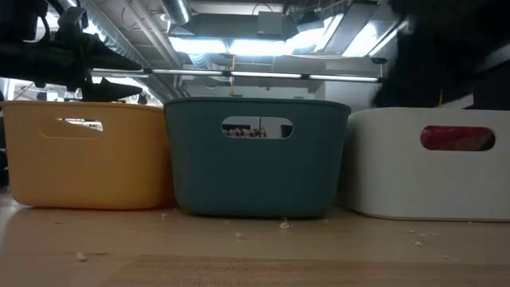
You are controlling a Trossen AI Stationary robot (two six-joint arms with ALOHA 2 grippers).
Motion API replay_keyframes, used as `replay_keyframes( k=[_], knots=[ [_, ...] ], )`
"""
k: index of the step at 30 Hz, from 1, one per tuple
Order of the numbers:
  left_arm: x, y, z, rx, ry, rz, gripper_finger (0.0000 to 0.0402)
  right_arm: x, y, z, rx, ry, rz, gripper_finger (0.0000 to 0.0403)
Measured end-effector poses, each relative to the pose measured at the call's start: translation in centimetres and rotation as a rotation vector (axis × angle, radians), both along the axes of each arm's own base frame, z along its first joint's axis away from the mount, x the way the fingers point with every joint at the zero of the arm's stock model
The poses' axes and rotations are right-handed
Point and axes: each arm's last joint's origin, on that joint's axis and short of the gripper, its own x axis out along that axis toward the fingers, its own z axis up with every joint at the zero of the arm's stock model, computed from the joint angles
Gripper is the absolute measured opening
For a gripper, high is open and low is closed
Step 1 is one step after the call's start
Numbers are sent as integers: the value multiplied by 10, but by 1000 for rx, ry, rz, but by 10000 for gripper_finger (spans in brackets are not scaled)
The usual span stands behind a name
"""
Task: Sort Maruchan noodles
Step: Put the top red noodle pack into the white bin, then put the red noodle pack into the white bin
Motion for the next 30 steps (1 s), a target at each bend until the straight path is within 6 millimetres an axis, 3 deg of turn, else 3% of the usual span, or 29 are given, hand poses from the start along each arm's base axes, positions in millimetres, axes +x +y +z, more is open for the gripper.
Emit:
replay_keyframes(
  k=[4,7,13,17,20,24,30],
  knots=[
    [0,0,0,-3,-2,5,212,-12,-19,41,-31,-98,-97,154],
    [0,1,0,-4,-2,19,212,-21,-47,67,85,-155,-229,161],
    [0,1,0,1,-2,33,212,-26,-114,88,207,-31,-337,246],
    [0,1,0,2,-1,33,212,-13,-154,86,233,33,-386,326],
    [0,1,0,2,-1,32,212,-3,-181,75,286,63,-469,364],
    [0,1,0,3,-1,32,212,9,-213,56,381,131,-528,380],
    [0,1,0,14,3,30,212,31,-241,23,480,191,-517,371]
  ],
)
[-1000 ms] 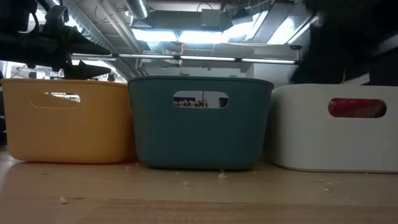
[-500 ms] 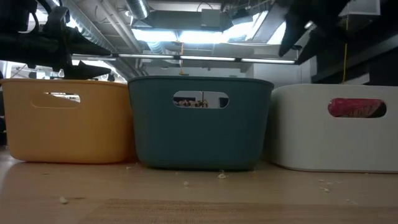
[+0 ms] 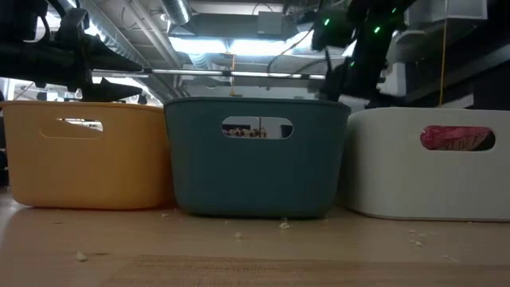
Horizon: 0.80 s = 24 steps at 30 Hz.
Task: Sort Maruchan noodles
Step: Put the red noodle pack into the white bin
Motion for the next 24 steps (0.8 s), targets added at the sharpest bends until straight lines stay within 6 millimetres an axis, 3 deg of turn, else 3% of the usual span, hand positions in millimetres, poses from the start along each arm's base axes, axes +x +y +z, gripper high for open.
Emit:
replay_keyframes(
  k=[4,11,15,24],
  knots=[
    [0,0,0,7,2,-5,212,4,-14,-27,55,-42,-12,362],
    [0,0,0,13,6,-11,212,-11,-33,-70,98,-257,-139,353],
    [0,0,0,13,6,-11,212,-14,-35,-81,125,-409,-157,353],
    [0,0,0,14,6,-2,212,-25,-30,-94,142,-373,-168,352]
  ],
)
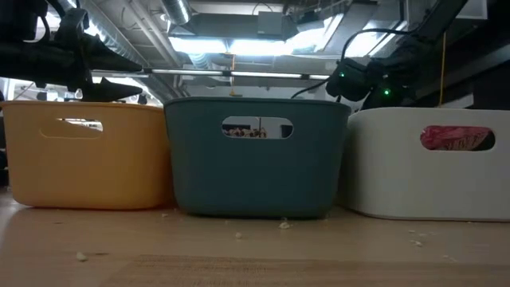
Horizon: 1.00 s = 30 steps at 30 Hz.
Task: Sort Maruchan noodles
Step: Put the red noodle pack into the white bin
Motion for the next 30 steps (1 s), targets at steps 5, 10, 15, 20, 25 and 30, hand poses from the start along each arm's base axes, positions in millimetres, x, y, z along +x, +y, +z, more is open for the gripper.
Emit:
replay_keyframes(
  k=[5,10,15,20,25,30],
  knots=[
    [0,0,0,0,0,0,212,0,0,0,14,-4,-1,304],
    [0,0,0,0,0,1,212,-1,1,-1,16,2,-5,195],
    [0,0,0,0,0,1,212,-1,1,-1,19,2,1,102],
    [0,0,0,0,0,1,212,1,1,0,17,-26,20,39],
    [0,0,0,0,0,1,212,5,0,6,-6,-52,63,4],
    [0,0,0,0,0,0,212,8,2,21,-54,-52,121,0]
  ],
)
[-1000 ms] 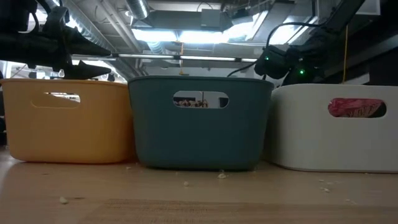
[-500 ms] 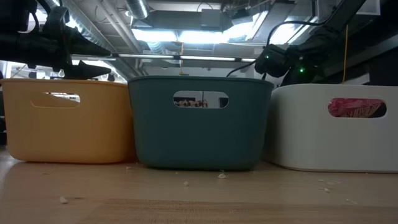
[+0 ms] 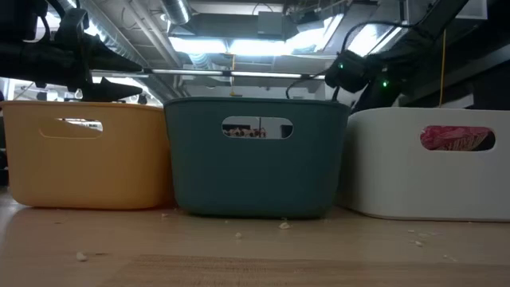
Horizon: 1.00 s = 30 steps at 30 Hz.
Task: Sort Maruchan noodles
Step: Put the red noodle pack into the white bin
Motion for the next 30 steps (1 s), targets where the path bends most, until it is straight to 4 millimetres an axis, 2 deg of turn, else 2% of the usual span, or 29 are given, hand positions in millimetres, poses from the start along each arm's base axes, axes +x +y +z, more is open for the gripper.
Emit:
replay_keyframes(
  k=[8,16,23,30],
  knots=[
    [0,0,0,0,0,0,212,7,27,39,-229,141,84,1],
    [0,0,0,0,0,0,212,16,79,82,-588,304,151,1],
    [0,0,0,0,0,0,212,15,138,108,-913,341,175,1],
    [0,0,0,0,0,0,212,-9,208,116,-1248,299,211,0]
  ],
)
